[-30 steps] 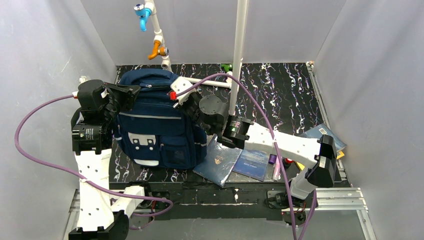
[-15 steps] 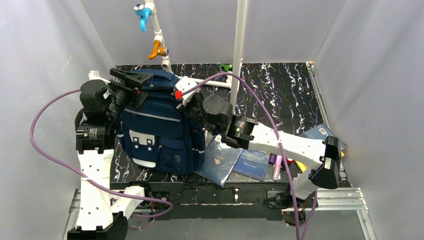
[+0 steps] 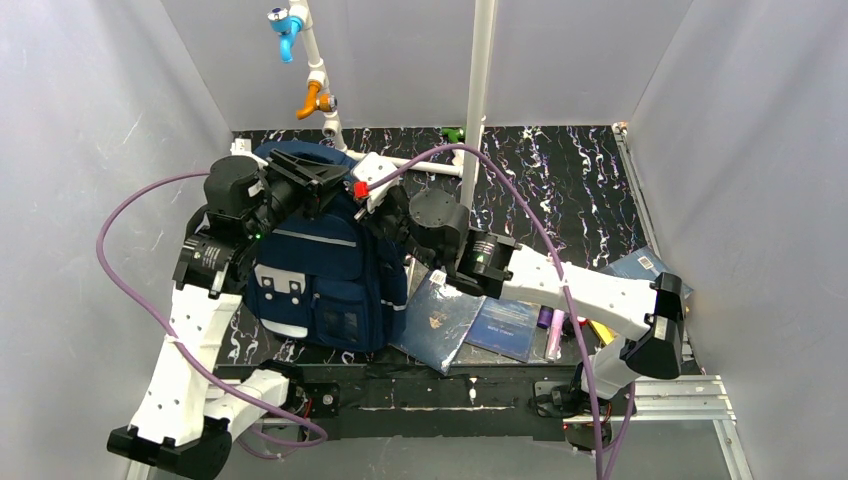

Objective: Pack the student bag
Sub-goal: Unzip the student bag at the center of the board.

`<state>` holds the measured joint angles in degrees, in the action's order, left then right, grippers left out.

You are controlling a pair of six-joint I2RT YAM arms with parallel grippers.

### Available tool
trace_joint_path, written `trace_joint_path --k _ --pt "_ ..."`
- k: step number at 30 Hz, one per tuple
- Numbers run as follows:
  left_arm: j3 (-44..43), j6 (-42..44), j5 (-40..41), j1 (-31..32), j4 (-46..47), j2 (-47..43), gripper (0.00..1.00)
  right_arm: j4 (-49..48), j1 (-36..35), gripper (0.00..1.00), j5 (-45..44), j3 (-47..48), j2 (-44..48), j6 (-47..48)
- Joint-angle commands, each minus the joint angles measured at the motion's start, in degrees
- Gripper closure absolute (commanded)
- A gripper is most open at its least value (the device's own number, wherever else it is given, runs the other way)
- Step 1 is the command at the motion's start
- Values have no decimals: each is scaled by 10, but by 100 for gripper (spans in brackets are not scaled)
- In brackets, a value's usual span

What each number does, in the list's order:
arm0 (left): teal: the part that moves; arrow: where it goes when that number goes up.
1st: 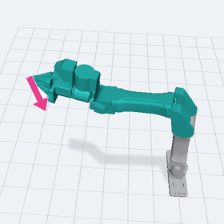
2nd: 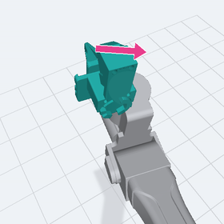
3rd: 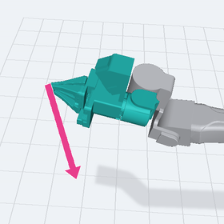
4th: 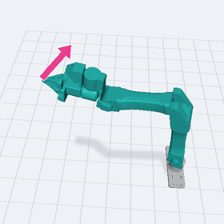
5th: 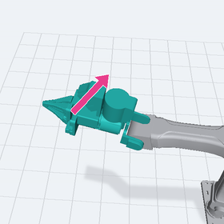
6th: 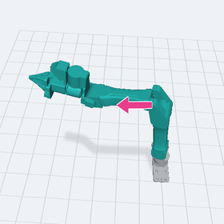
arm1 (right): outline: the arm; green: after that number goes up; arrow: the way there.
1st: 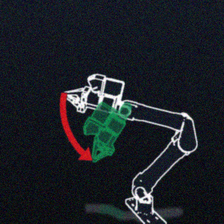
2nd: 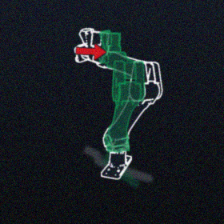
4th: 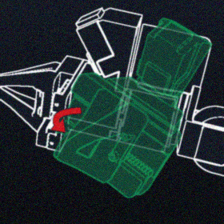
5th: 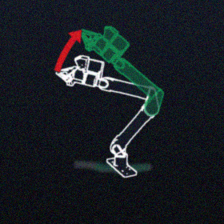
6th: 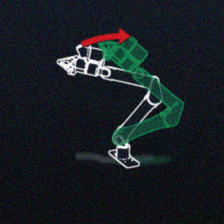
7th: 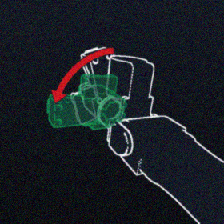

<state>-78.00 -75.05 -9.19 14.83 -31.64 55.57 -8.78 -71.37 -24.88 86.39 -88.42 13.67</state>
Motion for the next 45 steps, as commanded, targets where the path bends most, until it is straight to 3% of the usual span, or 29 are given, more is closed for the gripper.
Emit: trace_joint_path --k 1,9,15,21,24,28,36,42,45 --pt "-15 47 101 2 13 -5 71 -16 -6 99 38 4 56 -23" --pt "-34 100 155 2 20 -9 99 42 -6 99 78 -24 100 -136" --pt "-53 129 180 2 23 -9 100 118 -6 99 83 -18 124 -255" --pt "-59 128 182 2 27 -17 100 116 -5 99 101 -23 129 -231" --pt "-53 118 162 2 32 -20 100 110 -4 89 109 -10 115 -207" --pt "-47 107 150 2 32 -27 100 119 -4 85 107 22 91 -188" --pt "-38 97 137 2 32 -35 100 119 -4 68 85 42 67 -153" --pt "-34 92 135 2 33 -37 100 94 -4 48 108 41 55 -110" --pt "-34 89 130 2 32 -37 100 72 -4 45 109 44 39 -87"
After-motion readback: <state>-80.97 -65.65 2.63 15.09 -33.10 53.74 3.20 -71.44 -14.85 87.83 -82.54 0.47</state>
